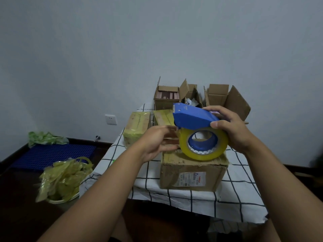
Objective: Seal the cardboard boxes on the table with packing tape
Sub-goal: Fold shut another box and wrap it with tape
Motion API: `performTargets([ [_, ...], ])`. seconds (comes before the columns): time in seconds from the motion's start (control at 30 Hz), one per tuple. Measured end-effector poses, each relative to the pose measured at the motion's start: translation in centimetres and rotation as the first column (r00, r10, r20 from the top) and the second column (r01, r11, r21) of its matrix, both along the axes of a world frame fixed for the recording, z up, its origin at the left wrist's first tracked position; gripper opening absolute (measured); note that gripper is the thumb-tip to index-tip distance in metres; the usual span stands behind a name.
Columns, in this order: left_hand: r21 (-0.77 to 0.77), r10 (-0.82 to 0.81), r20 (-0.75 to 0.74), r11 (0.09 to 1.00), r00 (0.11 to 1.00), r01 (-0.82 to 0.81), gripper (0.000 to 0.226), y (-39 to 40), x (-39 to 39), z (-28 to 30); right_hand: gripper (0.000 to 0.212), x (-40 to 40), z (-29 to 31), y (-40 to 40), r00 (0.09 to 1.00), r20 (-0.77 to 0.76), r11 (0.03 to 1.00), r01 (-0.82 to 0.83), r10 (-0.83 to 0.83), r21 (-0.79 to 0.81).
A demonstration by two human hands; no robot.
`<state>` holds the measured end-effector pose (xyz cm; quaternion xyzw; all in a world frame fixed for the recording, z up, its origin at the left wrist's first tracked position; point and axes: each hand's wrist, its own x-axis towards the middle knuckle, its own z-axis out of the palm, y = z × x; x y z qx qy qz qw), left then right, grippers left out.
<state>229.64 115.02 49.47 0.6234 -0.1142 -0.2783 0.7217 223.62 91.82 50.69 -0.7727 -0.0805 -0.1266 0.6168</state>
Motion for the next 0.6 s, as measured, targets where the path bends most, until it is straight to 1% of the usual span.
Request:
performTargets([
  [0.1, -0.023, -0.023, 0.038, 0.999, 0.999, 0.024, 0.026, 0.5, 0.0, -0.3, 0.065, 0.2, -0.3, 0.2, 1.000, -0.009, 0.996, -0.021, 0.022, 0.087],
  [0.17, -0.051, -0.018, 0.043, 0.999, 0.999, 0.020, 0.027, 0.8, 0.1, -0.5, 0.066, 0.3, -0.5, 0.1, 0.999, -0.008, 0.993, -0.032, 0.033, 0.110],
  [0.3, -0.083, 0.010, 0.038, 0.997, 0.999, -0.007, 0.020, 1.3, 0.3, -0.6, 0.067, 0.6, -0.7, 0.0, 1.000, 0.004, 0.992, -0.027, 0.026, 0.125],
  [0.43, -0.095, -0.008, 0.010, 0.995, 1.000, 0.009, 0.023, 1.3, 0.3, -0.7, 0.067, 0.6, -0.9, 0.1, 1.000, 0.008, 0.990, -0.027, 0.026, 0.140],
  [0.6, -0.138, 0.009, -0.026, 0.990, 1.000, -0.012, 0.023, 1.1, 0.2, -0.9, 0.063, 0.5, -1.0, 0.1, 1.000, 0.010, 0.989, -0.027, 0.025, 0.148],
])
